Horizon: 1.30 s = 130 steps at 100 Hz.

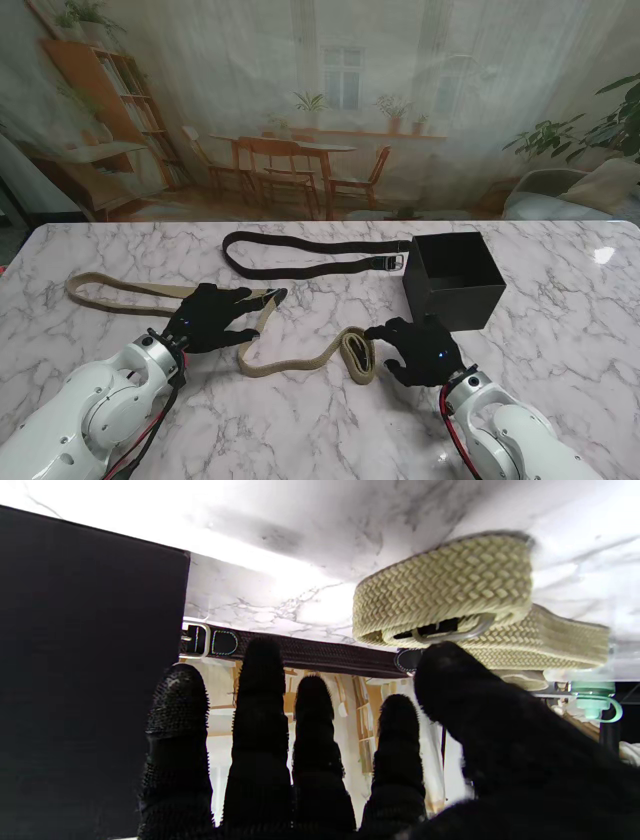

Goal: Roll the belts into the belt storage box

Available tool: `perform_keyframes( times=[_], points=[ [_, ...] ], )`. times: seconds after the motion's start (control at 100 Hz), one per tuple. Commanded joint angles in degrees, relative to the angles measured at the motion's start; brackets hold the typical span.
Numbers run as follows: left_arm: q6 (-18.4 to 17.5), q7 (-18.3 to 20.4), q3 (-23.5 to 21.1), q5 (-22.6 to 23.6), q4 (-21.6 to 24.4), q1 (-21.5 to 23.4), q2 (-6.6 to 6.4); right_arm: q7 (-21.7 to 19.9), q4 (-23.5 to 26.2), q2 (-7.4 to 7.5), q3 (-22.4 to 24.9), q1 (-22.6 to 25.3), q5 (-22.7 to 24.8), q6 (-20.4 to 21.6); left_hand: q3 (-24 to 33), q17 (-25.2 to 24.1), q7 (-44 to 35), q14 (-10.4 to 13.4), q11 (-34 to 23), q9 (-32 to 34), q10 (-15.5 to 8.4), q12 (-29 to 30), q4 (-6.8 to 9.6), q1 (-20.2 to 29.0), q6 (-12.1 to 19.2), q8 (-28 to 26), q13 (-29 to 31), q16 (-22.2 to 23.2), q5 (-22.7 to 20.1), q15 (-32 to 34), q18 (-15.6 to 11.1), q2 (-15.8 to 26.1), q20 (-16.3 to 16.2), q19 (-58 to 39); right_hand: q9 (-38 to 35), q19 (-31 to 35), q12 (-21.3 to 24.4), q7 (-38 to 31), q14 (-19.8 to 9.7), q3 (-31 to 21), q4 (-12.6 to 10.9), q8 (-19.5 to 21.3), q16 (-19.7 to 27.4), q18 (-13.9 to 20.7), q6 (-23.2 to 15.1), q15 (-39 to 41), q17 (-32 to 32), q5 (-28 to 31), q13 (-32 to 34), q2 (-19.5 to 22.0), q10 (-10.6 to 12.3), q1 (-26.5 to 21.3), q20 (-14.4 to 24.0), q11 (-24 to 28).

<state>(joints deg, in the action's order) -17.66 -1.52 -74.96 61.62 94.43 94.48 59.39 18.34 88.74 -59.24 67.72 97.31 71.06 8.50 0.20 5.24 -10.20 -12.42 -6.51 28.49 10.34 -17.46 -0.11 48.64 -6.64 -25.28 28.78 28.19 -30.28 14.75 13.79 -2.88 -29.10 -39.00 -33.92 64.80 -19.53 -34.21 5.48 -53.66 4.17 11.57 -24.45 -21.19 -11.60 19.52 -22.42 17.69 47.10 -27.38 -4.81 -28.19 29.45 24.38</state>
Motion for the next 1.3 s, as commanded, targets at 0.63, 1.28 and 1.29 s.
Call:
perform_keyframes(
  times=[0.63,1.28,1.29],
  points=[
    [-0.30,-0.42,-0.14,-0.12,-0.27,0.19,0.20,-16.38,-0.24,0.75,-11.05,-9.39,-1.73,-5.01,-1.71,-1.01,0.01,-0.09,0.23,-1.88,0.18,-0.23,-0.53,0.22,-0.64,-0.60,-1.82,0.17,0.19,-1.02,1.75,2.64,-0.76,1.57,21.41,-6.08,7.51,34.71,2.84,-5.05,-2.01,10.78,6.34,-1.78,5.65,-5.36,6.72,-9.50,-14.66,-9.78,-3.95,-0.47,-1.14,-3.95],
    [-0.52,-0.65,-0.27,-0.19,-0.29,0.29,0.23,-18.91,-4.54,0.36,-17.91,-16.46,-7.63,-4.58,-1.78,-1.09,-0.02,-0.12,0.20,-1.95,0.18,-0.23,-0.55,0.07,-0.69,-0.62,-1.83,0.16,0.17,-1.03,1.72,2.60,-0.74,1.66,21.27,-10.06,8.45,-1.45,4.44,3.45,0.87,24.27,7.82,-6.37,-9.03,-8.26,11.30,3.92,-18.22,-9.91,-4.02,3.28,-2.82,-6.03],
    [-0.52,-0.65,-0.27,-0.19,-0.29,0.29,0.23,-18.82,-4.58,0.35,-17.94,-16.47,-7.69,-4.59,-1.76,-1.09,-0.01,-0.12,0.21,-1.99,0.14,-0.22,-0.55,0.08,-0.65,-0.61,-1.86,0.16,0.19,-1.04,1.73,2.61,-0.74,1.67,21.13,-10.04,8.41,-1.87,4.42,3.54,0.88,24.58,7.82,-6.33,-9.00,-8.23,11.29,4.05,-18.14,-9.86,-3.91,3.31,-2.83,-5.96]
  ],
)
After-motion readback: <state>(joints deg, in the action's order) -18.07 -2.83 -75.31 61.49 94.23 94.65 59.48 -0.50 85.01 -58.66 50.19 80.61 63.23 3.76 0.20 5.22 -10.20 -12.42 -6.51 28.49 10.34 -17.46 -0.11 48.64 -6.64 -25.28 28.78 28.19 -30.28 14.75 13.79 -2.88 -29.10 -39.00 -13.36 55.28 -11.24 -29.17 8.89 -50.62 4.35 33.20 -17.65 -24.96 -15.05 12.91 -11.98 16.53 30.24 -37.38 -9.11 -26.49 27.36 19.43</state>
